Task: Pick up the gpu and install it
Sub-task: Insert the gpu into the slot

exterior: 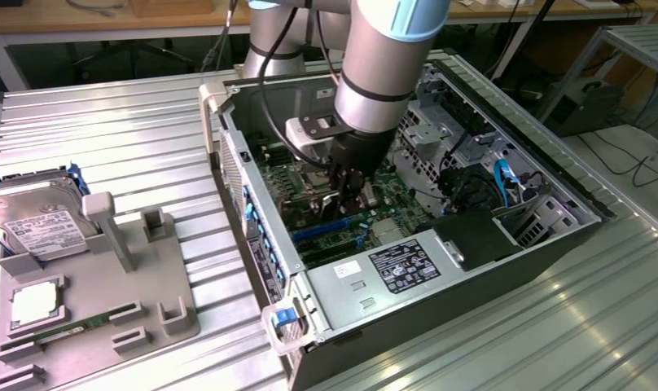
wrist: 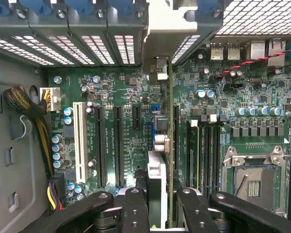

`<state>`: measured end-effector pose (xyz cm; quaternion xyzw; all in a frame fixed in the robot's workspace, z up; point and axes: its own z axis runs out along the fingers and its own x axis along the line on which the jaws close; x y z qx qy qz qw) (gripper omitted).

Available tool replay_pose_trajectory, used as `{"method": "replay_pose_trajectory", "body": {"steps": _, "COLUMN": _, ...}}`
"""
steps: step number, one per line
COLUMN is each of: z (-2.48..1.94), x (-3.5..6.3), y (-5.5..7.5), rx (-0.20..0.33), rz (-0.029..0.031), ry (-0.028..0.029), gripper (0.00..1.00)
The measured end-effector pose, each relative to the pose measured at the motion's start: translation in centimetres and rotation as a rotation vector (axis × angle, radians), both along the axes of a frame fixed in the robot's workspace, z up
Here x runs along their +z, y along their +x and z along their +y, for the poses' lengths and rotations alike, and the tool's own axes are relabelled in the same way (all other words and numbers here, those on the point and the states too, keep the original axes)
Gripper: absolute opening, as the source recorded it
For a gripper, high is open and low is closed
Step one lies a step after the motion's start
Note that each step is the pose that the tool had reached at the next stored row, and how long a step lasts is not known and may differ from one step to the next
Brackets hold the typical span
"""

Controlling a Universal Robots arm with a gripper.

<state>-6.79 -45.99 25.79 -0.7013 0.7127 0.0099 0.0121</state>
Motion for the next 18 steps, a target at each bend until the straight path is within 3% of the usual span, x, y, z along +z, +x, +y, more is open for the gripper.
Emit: {"method": "replay_pose_trajectory", "body": {"steps": 18, "z": -0.11, "x": -0.79, "y": -0.91, "rx": -0.004, "rz": 0.0007, "ry": -0.0001, "gripper": 0.28}}
